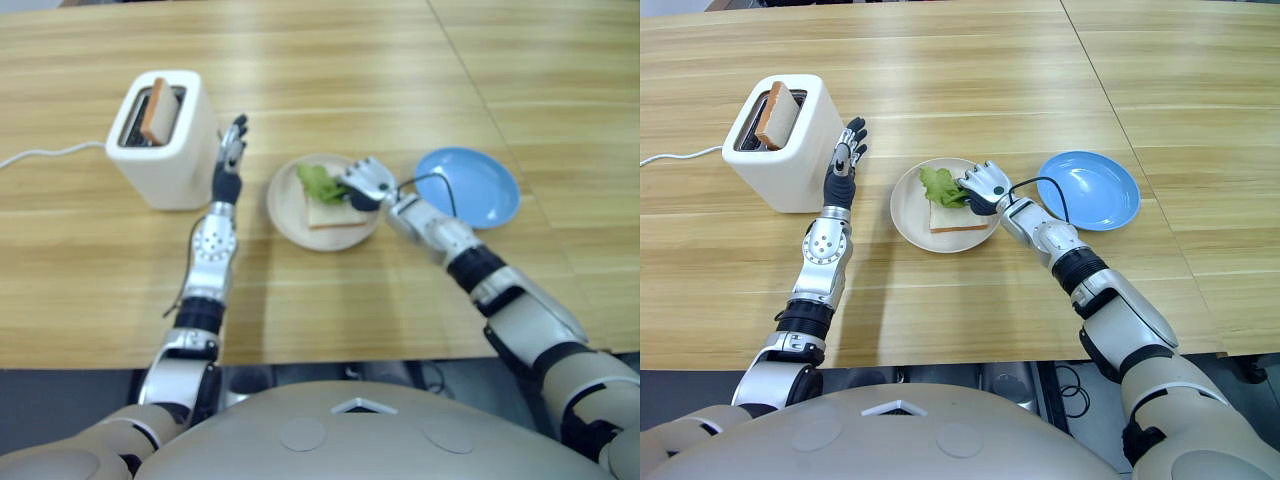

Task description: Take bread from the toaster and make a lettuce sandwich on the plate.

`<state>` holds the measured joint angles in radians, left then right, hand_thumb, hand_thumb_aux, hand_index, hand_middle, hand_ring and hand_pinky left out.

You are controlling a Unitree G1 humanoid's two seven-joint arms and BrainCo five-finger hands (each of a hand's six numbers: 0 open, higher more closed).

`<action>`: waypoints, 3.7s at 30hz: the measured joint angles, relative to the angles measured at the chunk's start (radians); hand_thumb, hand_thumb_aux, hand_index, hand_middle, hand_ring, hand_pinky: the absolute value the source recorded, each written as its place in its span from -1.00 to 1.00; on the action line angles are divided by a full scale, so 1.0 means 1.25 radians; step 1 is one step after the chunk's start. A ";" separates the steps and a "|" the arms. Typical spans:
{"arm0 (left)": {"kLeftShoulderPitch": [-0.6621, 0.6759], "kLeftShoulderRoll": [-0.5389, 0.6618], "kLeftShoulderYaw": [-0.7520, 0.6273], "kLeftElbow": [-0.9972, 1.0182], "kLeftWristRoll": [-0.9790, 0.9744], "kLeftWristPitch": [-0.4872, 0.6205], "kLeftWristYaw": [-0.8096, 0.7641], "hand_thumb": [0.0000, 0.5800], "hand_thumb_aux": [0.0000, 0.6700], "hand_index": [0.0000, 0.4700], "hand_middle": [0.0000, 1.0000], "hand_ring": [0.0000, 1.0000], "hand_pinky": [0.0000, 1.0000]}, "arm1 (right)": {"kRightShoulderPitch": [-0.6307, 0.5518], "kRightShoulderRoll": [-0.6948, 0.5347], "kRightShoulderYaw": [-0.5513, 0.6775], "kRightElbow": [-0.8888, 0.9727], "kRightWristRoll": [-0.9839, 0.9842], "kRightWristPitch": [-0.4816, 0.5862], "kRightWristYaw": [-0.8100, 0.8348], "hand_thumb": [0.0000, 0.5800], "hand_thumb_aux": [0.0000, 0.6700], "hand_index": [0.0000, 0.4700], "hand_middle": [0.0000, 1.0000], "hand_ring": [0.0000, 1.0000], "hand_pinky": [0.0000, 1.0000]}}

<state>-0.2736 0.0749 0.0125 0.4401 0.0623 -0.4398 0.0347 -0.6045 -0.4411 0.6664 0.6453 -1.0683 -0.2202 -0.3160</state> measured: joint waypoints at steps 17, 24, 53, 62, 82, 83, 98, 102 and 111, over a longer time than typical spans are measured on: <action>0.000 -0.001 0.000 0.022 0.012 -0.005 0.005 -1.00 -1.00 -1.00 -1.00 -1.00 -1.00 | 0.077 -0.090 -0.003 -0.194 -0.021 0.015 0.097 1.00 1.00 0.96 1.00 1.00 1.00; 0.000 -0.001 0.000 0.031 0.013 -0.008 0.006 -1.00 -1.00 -1.00 -1.00 -1.00 -1.00 | 0.083 -0.094 -0.003 -0.189 -0.032 0.026 0.115 1.00 1.00 0.96 1.00 1.00 1.00; 0.072 0.092 0.022 -0.359 0.270 0.056 0.104 -1.00 -1.00 -1.00 -1.00 -1.00 -1.00 | 0.213 -0.308 -0.332 -0.641 0.077 0.128 0.361 -1.00 -1.00 -1.00 -1.00 -1.00 -1.00; -0.036 0.286 0.069 -0.377 0.623 0.401 0.068 -1.00 -1.00 -1.00 -1.00 -1.00 -1.00 | 0.309 -0.149 -0.468 -0.682 0.341 0.113 0.350 -1.00 -1.00 -1.00 -1.00 -1.00 -1.00; -0.230 0.350 -0.058 0.204 0.537 0.471 0.159 0.65 0.17 0.14 -1.00 -1.00 -1.00 | 0.375 -0.159 -0.505 -0.589 0.364 0.078 0.302 -1.00 -1.00 -1.00 -1.00 -1.00 -1.00; -0.226 0.352 -0.060 0.197 0.533 0.472 0.162 0.93 0.64 0.60 -1.00 -1.00 -1.00 | 0.376 -0.159 -0.505 -0.589 0.364 0.078 0.301 -1.00 -1.00 -1.00 -1.00 -1.00 -1.00; -0.116 0.370 -0.054 -0.081 0.519 0.479 0.287 1.00 1.00 0.96 1.00 1.00 1.00 | 0.376 -0.158 -0.505 -0.574 0.349 0.078 0.285 -1.00 -1.00 -1.00 -1.00 -1.00 -1.00; -0.081 0.376 -0.001 -0.224 0.522 0.452 0.356 1.00 1.00 0.96 1.00 1.00 1.00 | 0.375 -0.156 -0.505 -0.559 0.348 0.077 0.279 -1.00 -1.00 -1.00 -1.00 -1.00 -1.00; -0.057 0.329 0.066 -0.495 0.230 0.257 0.192 1.00 1.00 0.96 1.00 1.00 1.00 | 0.376 -0.143 -0.505 -0.534 0.360 0.070 0.261 -1.00 -1.00 -1.00 -1.00 -1.00 -1.00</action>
<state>-0.3450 0.4867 0.0945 -0.1791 0.3499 -0.1179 0.2746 -0.1344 -0.6200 0.0355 -0.0221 -0.6179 -0.1322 0.0100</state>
